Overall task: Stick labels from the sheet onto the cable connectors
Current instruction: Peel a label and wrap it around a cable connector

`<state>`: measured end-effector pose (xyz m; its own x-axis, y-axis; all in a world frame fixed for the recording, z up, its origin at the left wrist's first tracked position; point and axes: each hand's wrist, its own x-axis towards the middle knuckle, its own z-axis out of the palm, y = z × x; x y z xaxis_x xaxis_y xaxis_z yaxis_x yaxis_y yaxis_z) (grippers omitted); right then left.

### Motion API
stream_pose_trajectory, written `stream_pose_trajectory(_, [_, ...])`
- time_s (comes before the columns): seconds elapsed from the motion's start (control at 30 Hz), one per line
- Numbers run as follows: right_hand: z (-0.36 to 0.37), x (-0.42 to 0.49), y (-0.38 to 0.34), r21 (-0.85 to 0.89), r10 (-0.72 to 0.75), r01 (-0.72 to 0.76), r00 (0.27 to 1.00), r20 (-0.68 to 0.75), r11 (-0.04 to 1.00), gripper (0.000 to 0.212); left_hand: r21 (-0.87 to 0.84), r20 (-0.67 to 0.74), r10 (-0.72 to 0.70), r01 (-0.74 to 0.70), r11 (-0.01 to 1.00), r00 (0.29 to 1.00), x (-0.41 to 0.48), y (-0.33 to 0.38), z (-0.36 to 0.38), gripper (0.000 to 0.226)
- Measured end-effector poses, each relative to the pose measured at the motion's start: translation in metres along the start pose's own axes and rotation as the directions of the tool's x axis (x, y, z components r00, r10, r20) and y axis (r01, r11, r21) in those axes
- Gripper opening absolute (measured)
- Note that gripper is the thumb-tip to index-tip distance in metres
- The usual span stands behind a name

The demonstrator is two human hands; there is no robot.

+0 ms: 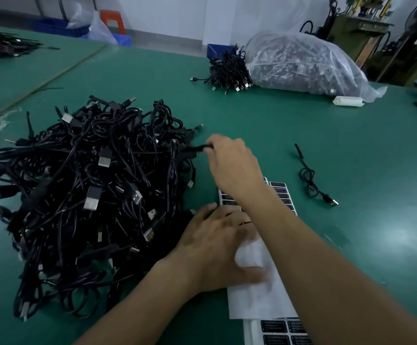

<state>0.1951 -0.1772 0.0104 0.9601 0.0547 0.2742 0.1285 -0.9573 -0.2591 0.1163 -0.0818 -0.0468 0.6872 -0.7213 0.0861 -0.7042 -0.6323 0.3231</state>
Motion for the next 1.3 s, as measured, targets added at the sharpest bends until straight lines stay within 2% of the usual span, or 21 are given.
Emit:
stream_pose_trajectory(0.1, [-0.021, 0.002, -0.002, 0.202, 0.046, -0.015, 0.988, -0.147, 0.979, 0.021, -0.054, -0.007, -0.034, 0.034, 0.998, 0.999, -0.001, -0.002, 0.003, 0.067])
stream_pose_trajectory(0.17, [-0.036, 0.0, 0.005, 0.369, 0.123, -0.029, 0.964, -0.234, 0.929, 0.017, -0.103, -0.016, -0.06, 0.058, 0.993, 0.998, -0.001, -0.003, 0.003, 0.064])
stream_pose_trajectory(0.2, [-0.043, -0.004, 0.01, 0.489, 0.186, -0.04, 0.949, -0.255, 0.872, 0.014, -0.121, -0.011, -0.07, 0.068, 0.99, 0.997, -0.002, -0.004, 0.004, 0.066])
stream_pose_trajectory(0.27, [-0.052, -0.015, 0.022, 0.727, 0.293, -0.05, 0.932, -0.212, 0.685, 0.014, -0.134, 0.008, -0.091, 0.091, 0.987, 0.996, -0.002, -0.004, 0.003, 0.07])
stream_pose_trajectory(0.4, [-0.048, -0.044, 0.04, 0.925, 0.353, -0.069, 0.933, -0.073, 0.373, 0.019, -0.102, -0.031, -0.099, 0.096, 0.99, 0.995, -0.001, -0.003, 0.0, 0.069])
stream_pose_trajectory(0.5, [-0.039, -0.061, 0.05, 0.99, 0.424, -0.084, 0.905, 0.03, 0.109, 0.019, -0.168, -0.215, -0.13, 0.095, 0.981, 0.968, 0.002, 0.0, -0.003, 0.059])
stream_pose_trajectory(0.57, [-0.032, -0.071, 0.054, 0.995, 0.398, -0.09, 0.915, 0.067, 0.041, 0.022, -0.311, -0.362, -0.211, 0.095, 0.946, 0.908, 0.002, 0.002, -0.005, 0.053])
stream_pose_trajectory(0.63, [-0.024, -0.079, 0.058, 0.994, 0.348, -0.09, 0.935, 0.064, 0.058, 0.025, -0.55, -0.394, -0.324, 0.061, 0.833, 0.86, 0.001, 0.002, -0.008, 0.051])
stream_pose_trajectory(0.7, [-0.019, -0.085, 0.061, 0.987, 0.306, -0.085, 0.951, 0.041, 0.133, 0.02, -0.747, -0.349, -0.368, -0.018, 0.665, 0.862, 0.0, 0.004, -0.01, 0.05])
stream_pose_trajectory(0.77, [-0.017, -0.09, 0.065, 0.967, 0.28, -0.078, 0.96, 0.007, 0.244, 0.015, -0.855, -0.325, -0.384, -0.096, 0.509, 0.864, 0.001, 0.006, -0.012, 0.045])
stream_pose_trajectory(0.83, [-0.015, -0.094, 0.069, 0.938, 0.245, -0.076, 0.97, -0.009, 0.337, 0.019, -0.906, -0.328, -0.456, -0.139, 0.399, 0.828, 0.003, 0.008, -0.016, 0.023])
stream_pose_trajectory(0.87, [-0.014, -0.097, 0.071, 0.93, 0.219, -0.084, 0.976, 0.004, 0.357, 0.023, -0.913, -0.344, -0.503, -0.155, 0.379, 0.793, 0.004, 0.008, -0.019, 0.017])
stream_pose_trajectory(0.93, [-0.014, -0.101, 0.074, 0.922, 0.182, -0.13, 0.981, 0.066, 0.365, 0.03, -0.922, -0.36, -0.584, -0.182, 0.341, 0.728, 0.005, 0.004, -0.021, 0.023])
stream_pose_trajectory(1.07, [-0.02, -0.105, 0.08, 0.894, 0.211, -0.18, 0.972, 0.099, 0.41, 0.035, -0.936, -0.352, -0.639, -0.247, 0.251, 0.684, 0.005, 0.003, -0.023, 0.02])
stream_pose_trajectory(1.13, [-0.027, -0.107, 0.082, 0.887, 0.194, -0.19, 0.974, 0.116, 0.421, 0.026, -0.924, -0.378, -0.661, -0.313, 0.222, 0.648, 0.006, 0.005, -0.024, 0.015])
stream_pose_trajectory(1.23, [-0.032, -0.111, 0.084, 0.89, 0.073, -0.211, 0.977, 0.198, 0.405, 0.019, -0.885, -0.421, -0.686, -0.436, 0.165, 0.594, 0.007, 0.003, -0.029, 0.024])
stream_pose_trajectory(1.3, [-0.031, -0.114, 0.08, 0.891, -0.061, -0.219, 0.963, 0.264, 0.398, 0.016, -0.857, -0.463, -0.674, -0.485, 0.175, 0.575, 0.006, 0.003, -0.034, 0.028])
